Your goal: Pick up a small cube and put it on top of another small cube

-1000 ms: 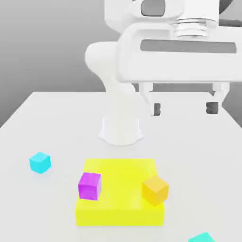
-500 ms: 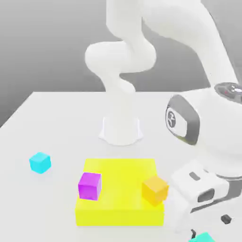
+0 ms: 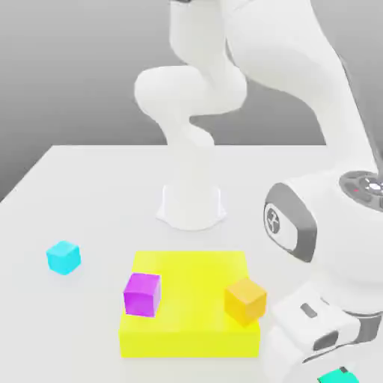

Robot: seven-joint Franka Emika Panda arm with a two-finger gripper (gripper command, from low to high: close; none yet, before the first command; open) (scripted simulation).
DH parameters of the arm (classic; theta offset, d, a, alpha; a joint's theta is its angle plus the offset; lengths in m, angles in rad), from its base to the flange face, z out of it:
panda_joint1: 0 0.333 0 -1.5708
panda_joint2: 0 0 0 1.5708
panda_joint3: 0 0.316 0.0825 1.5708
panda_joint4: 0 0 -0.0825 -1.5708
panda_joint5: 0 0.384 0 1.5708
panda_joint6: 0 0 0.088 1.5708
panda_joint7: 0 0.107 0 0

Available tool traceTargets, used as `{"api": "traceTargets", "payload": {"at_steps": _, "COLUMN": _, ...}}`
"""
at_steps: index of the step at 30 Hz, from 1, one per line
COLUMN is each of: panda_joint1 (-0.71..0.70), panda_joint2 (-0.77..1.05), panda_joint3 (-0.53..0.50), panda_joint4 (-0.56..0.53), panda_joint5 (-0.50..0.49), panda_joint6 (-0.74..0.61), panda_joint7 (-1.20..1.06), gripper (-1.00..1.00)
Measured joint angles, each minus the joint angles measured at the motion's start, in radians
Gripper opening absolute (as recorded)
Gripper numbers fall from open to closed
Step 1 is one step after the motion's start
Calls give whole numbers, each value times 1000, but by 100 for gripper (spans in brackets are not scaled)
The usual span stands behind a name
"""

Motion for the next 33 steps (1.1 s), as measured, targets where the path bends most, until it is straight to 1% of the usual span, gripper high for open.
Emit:
{"api": "traceTargets", "payload": {"at_steps": 5, "panda_joint1": -119, "panda_joint2": -130, "panda_joint3": -110, "panda_joint4": -130, "panda_joint5": -51, "panda_joint6": 6, "panda_joint7": -94, "gripper": -100}}
{"api": "traceTargets", "payload": {"at_steps": 10, "panda_joint1": -255, "panda_joint2": -275, "panda_joint3": -244, "panda_joint4": -280, "panda_joint5": -96, "panda_joint6": 19, "panda_joint7": -216, "gripper": -100}}
{"api": "traceTargets", "payload": {"at_steps": 11, "panda_joint1": -308, "panda_joint2": -309, "panda_joint3": -275, "panda_joint4": -314, "panda_joint5": -105, "panda_joint6": 22, "panda_joint7": -247, "gripper": -100}}
{"api": "traceTargets", "payload": {"at_steps": 13, "panda_joint1": -470, "panda_joint2": -385, "panda_joint3": -330, "panda_joint4": -393, "panda_joint5": -122, "panda_joint6": 29, "panda_joint7": -328, "gripper": -100}}
{"api": "traceTargets", "payload": {"at_steps": 14, "panda_joint1": -544, "panda_joint2": -417, "panda_joint3": -346, "panda_joint4": -427, "panda_joint5": -124, "panda_joint6": 33, "panda_joint7": -366, "gripper": -100}}
{"api": "traceTargets", "payload": {"at_steps": 17, "panda_joint1": -589, "panda_joint2": -502, "panda_joint3": -390, "panda_joint4": -525, "panda_joint5": -111, "panda_joint6": 47, "panda_joint7": -479, "gripper": -100}}
{"api": "traceTargets", "payload": {"at_steps": 21, "panda_joint1": -661, "panda_joint2": -604, "panda_joint3": -509, "panda_joint4": -653, "panda_joint5": -80, "panda_joint6": 67, "panda_joint7": -632, "gripper": -100}}
{"api": "traceTargets", "payload": {"at_steps": 23, "panda_joint1": -649, "panda_joint2": -600, "panda_joint3": -547, "panda_joint4": -675, "panda_joint5": -25, "panda_joint6": 83, "panda_joint7": -695, "gripper": -100}}
{"api": "traceTargets", "payload": {"at_steps": 27, "panda_joint1": -588, "panda_joint2": -534, "panda_joint3": -583, "panda_joint4": -674, "panda_joint5": 120, "panda_joint6": 123, "panda_joint7": -804, "gripper": -100}}
{"api": "traceTargets", "payload": {"at_steps": 30, "panda_joint1": -559, "panda_joint2": -480, "panda_joint3": -586, "panda_joint4": -669, "panda_joint5": 223, "panda_joint6": 157, "panda_joint7": -877, "gripper": -100}}
{"api": "traceTargets", "payload": {"at_steps": 33, "panda_joint1": -534, "panda_joint2": -430, "panda_joint3": -587, "panda_joint4": -665, "panda_joint5": 304, "panda_joint6": 195, "panda_joint7": -935, "gripper": -100}}
